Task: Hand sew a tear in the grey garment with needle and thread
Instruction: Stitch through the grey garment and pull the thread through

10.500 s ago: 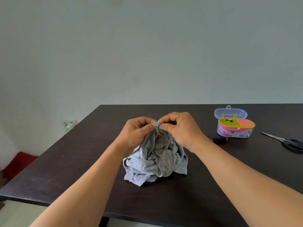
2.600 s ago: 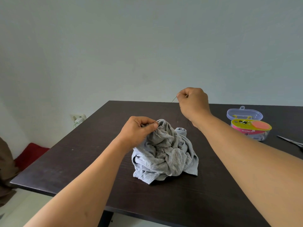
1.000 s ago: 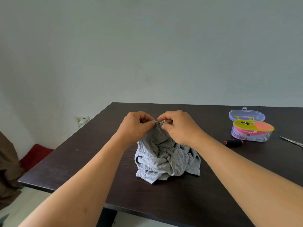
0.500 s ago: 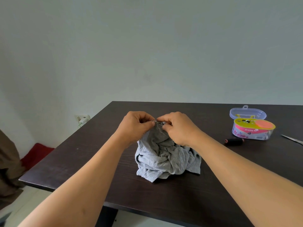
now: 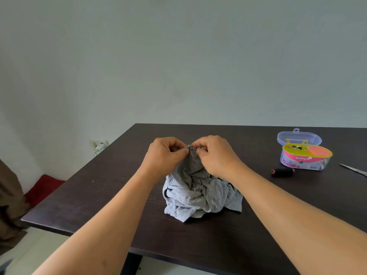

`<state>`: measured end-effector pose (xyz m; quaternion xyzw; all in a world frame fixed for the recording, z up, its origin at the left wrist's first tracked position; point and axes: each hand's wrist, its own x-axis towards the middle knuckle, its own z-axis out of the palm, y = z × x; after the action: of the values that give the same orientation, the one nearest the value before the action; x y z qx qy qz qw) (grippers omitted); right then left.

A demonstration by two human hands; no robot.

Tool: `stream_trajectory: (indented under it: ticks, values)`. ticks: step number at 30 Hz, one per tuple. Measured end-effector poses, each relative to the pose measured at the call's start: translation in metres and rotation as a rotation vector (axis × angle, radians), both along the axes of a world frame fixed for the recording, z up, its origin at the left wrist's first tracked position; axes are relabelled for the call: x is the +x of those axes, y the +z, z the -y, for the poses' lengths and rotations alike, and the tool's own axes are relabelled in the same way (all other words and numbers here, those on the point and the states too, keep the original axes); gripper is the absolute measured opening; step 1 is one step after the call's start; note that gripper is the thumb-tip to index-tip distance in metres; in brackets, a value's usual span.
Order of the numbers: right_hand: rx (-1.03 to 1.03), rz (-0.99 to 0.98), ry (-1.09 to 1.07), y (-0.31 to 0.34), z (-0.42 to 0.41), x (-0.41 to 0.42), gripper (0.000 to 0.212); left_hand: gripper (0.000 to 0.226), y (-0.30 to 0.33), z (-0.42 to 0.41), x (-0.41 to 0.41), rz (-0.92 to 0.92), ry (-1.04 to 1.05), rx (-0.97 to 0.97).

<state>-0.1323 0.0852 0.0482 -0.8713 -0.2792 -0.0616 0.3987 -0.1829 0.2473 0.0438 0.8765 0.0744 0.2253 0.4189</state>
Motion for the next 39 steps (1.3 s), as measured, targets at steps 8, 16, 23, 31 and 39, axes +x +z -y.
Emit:
stream_trajectory:
  ticks: [8, 16, 23, 31, 39]
  values:
    - [0.287, -0.157, -0.069, -0.009, -0.007, -0.008, 0.023, 0.008, 0.0, 0.01, 0.001, 0.061, 0.0, -0.002]
    - [0.306, -0.152, -0.052, -0.014, -0.007, -0.004, 0.027, 0.01, 0.001, 0.008, 0.002, 0.089, 0.052, -0.002]
    - [0.303, -0.123, -0.076, -0.011, -0.011, -0.006, 0.028, 0.008, 0.003, 0.012, 0.0, 0.098, 0.004, 0.077]
    - [0.309, -0.132, -0.1, -0.007, -0.01, -0.01, 0.031, 0.006, 0.003, 0.014, -0.002, 0.077, -0.065, 0.127]
    - [0.15, 0.004, -0.086, 0.0, -0.004, -0.007, 0.025, 0.008, 0.005, 0.006, -0.001, 0.095, -0.002, 0.133]
